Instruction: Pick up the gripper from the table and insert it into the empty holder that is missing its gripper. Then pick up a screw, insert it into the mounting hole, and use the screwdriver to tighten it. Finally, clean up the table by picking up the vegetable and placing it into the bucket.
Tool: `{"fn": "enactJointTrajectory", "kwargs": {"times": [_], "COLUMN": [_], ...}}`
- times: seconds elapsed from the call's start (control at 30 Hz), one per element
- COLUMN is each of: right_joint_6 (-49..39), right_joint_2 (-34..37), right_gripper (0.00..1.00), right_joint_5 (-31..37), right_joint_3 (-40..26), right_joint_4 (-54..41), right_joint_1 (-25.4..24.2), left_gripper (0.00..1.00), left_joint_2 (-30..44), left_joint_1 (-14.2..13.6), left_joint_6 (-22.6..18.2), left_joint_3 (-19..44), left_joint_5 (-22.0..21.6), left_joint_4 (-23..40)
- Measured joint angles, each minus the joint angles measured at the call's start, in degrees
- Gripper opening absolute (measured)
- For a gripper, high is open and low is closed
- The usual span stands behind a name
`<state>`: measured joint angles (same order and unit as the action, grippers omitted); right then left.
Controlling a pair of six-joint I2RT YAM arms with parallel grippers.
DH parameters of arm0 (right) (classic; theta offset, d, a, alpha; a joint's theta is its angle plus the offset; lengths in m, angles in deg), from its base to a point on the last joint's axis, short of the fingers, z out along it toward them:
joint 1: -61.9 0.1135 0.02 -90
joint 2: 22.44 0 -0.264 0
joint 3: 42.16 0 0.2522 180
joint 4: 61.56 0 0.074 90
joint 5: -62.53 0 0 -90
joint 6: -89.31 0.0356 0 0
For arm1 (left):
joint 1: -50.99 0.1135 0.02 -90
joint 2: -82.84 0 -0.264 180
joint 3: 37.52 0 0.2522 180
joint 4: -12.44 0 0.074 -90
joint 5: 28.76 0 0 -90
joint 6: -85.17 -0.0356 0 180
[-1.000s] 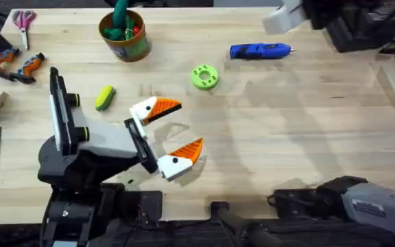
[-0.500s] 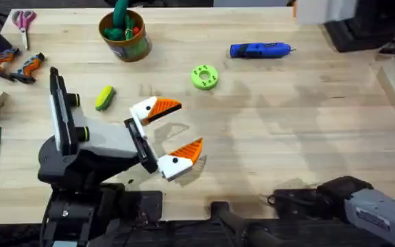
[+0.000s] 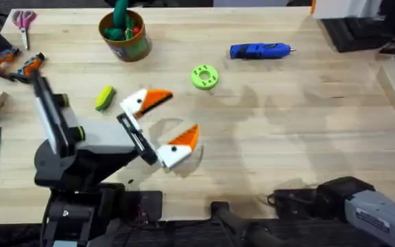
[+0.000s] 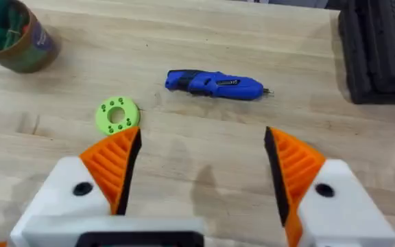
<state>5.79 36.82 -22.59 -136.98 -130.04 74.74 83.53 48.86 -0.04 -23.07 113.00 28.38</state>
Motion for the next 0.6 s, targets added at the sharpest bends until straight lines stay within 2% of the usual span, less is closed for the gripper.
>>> {"fn": "enactJointTrajectory", "kwargs": {"times": [0.1, 0.2, 0.37, 0.47, 0.6], "right_joint_6": [0.17, 0.24, 0.42, 0.44, 0.44], "right_joint_2": [-0.01, 0.00, 0.00, 0.00, 0.00], "right_gripper": [0.994, 0.994, 0.993, 0.993, 0.993], "right_joint_5": [0.00, 0.00, 0.00, 0.00, 0.00], "right_joint_3": [0.00, 0.00, 0.00, 0.00, 0.00], "right_joint_4": [-0.22, -0.22, -0.24, -0.22, -0.22], "right_joint_1": [0.00, 0.00, 0.00, 0.00, 0.00], "left_gripper": [0.986, 0.986, 0.986, 0.986, 0.985], "left_joint_2": [-0.02, 0.00, 0.06, 2.12, 9.42], "left_joint_1": [0.00, 0.00, 0.00, 0.00, 0.02], "left_joint_6": [1.42, 2.37, 2.62, 0.28, -3.62], "left_joint_3": [0.08, 1.66, 11.61, 20.02, 31.96], "left_joint_5": [-6.60, -12.60, -22.15, -26.80, -33.48], "left_joint_4": [-0.95, 2.05, 15.94, 25.54, 37.10]}}
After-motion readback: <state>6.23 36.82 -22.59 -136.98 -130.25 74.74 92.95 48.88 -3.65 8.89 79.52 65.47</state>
